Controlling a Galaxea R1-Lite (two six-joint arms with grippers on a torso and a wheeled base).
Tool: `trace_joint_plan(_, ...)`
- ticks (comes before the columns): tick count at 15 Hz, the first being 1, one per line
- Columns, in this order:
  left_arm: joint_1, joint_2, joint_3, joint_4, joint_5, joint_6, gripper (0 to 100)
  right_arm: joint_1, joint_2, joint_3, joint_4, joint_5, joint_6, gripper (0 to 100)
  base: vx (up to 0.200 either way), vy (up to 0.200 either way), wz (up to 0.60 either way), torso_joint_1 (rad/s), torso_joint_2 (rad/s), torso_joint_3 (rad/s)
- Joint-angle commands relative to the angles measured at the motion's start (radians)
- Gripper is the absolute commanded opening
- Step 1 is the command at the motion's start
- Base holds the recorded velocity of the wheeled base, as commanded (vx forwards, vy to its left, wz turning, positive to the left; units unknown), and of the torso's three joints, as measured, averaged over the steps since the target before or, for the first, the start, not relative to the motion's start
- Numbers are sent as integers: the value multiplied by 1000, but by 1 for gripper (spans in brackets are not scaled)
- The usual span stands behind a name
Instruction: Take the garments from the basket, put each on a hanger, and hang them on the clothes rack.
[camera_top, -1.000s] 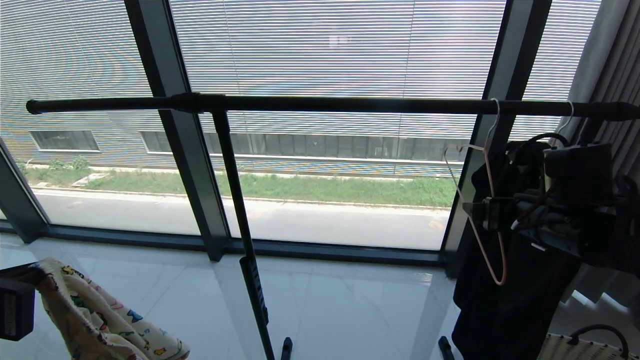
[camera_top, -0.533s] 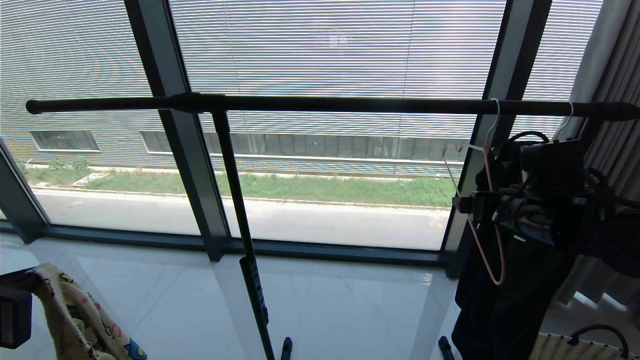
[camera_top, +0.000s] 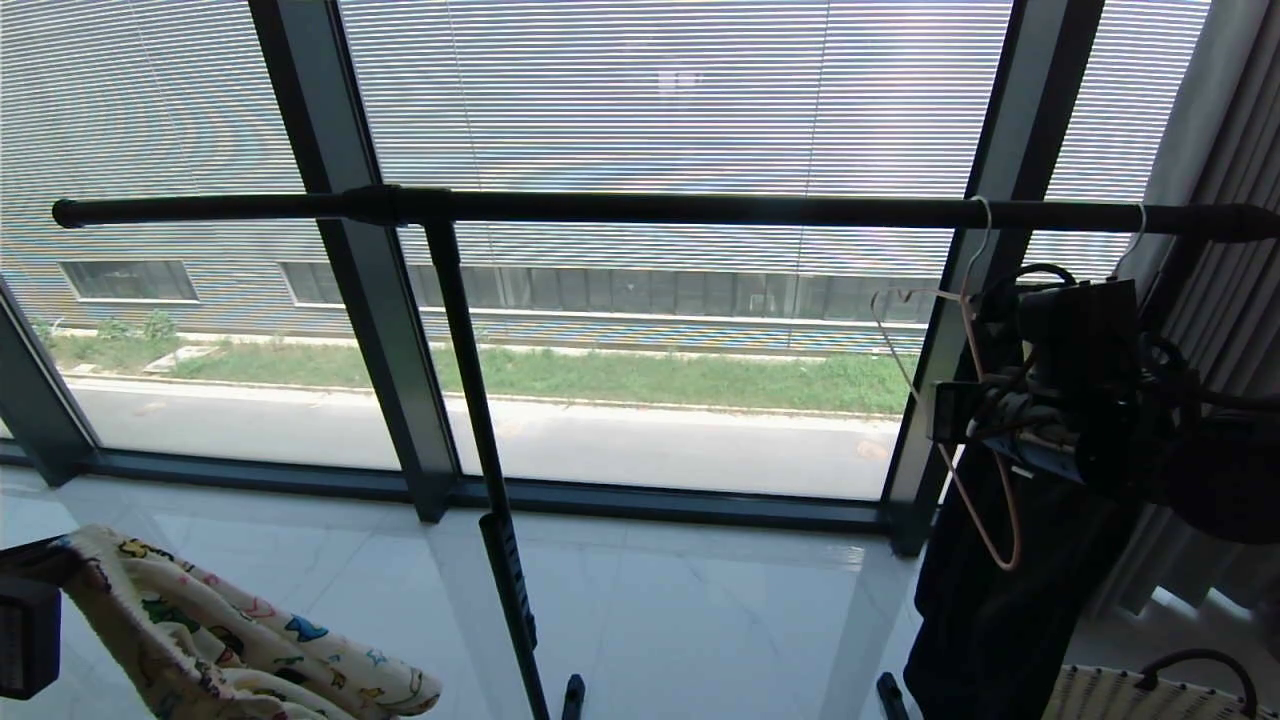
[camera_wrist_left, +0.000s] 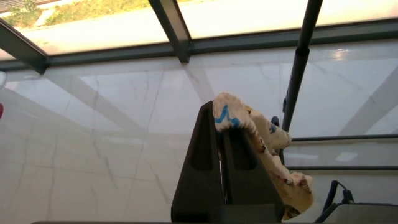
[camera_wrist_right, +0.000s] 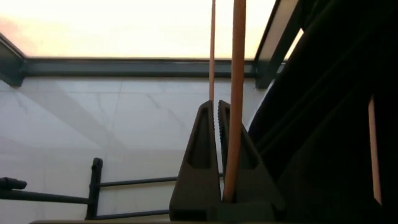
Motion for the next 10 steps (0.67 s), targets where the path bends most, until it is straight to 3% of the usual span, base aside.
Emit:
trace_joint_plan(1,0,1,1,0,0,-1,0,-1,-10,0,0,-2,0,0,0,0,0,0,0,0)
trace_joint_plan(7,0,1,3,-8,0,-2,0,4,-109,14,-26,-3,-11,0,0,0,0,0,0,0)
trace_joint_plan(10,0,4,23,-60,0,-1,0,4,-150,109,-163,5,-112,0,0,0,0,0,0,0)
